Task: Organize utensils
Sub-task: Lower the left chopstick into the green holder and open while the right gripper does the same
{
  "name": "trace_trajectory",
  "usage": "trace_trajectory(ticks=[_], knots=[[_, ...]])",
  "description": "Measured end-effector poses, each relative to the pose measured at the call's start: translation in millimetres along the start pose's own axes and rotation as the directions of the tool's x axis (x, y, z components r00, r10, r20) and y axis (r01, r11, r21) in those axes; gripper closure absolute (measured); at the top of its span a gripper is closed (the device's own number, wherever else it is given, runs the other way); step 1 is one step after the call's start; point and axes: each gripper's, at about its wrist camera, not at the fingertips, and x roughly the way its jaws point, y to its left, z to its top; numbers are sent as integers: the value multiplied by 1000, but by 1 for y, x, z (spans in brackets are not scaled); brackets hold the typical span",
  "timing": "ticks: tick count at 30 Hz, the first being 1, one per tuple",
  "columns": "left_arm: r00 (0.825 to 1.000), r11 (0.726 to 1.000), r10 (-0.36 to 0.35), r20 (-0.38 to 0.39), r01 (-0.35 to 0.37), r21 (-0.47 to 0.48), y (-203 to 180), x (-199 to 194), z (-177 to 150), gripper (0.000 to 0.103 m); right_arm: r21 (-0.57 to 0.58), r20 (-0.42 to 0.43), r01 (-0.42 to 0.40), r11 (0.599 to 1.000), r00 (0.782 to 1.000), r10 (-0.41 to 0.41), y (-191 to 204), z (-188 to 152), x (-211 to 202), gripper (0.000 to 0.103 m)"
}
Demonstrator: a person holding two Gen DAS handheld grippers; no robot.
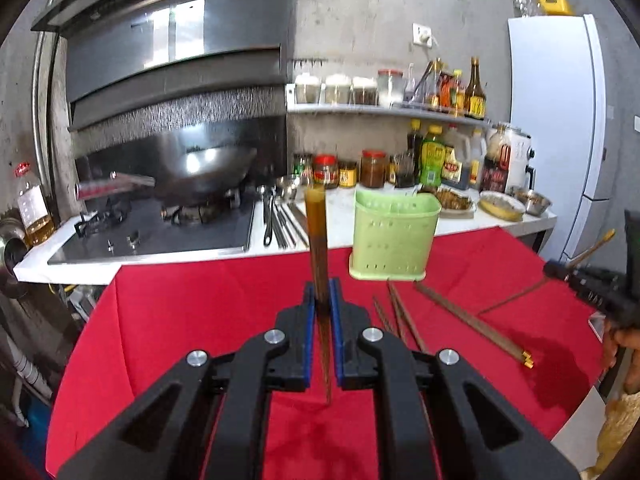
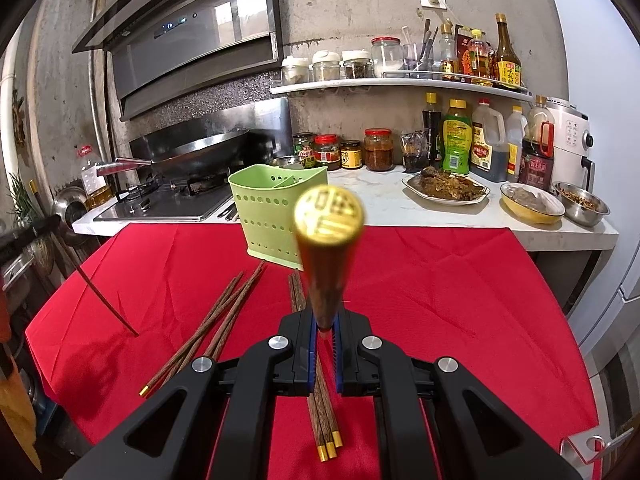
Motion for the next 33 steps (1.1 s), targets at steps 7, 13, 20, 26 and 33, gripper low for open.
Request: trace_trajectory(ticks=[7, 13, 20, 26, 33], knots=[[1000, 1000, 16, 20, -16, 19, -4, -5, -1, 97, -37, 13, 17, 999, 1000, -17, 7, 17, 2, 96], [992, 999, -36, 122, 34, 15, -15, -10, 35, 97, -58, 37, 43, 997, 998, -41, 9, 47, 3, 96], [953, 994, -100, 287, 110, -20, -42, 16, 120, 97, -65, 144, 10, 998, 990, 0, 15, 120, 0, 96], [951, 991, -119, 286, 132, -29, -53, 73, 166, 97, -73, 109, -42, 996, 993, 50, 22, 157, 42, 96], [979, 989, -146, 142, 149, -9, -57, 157, 167, 97, -114, -35, -59, 992, 998, 55, 31, 169, 102, 96]])
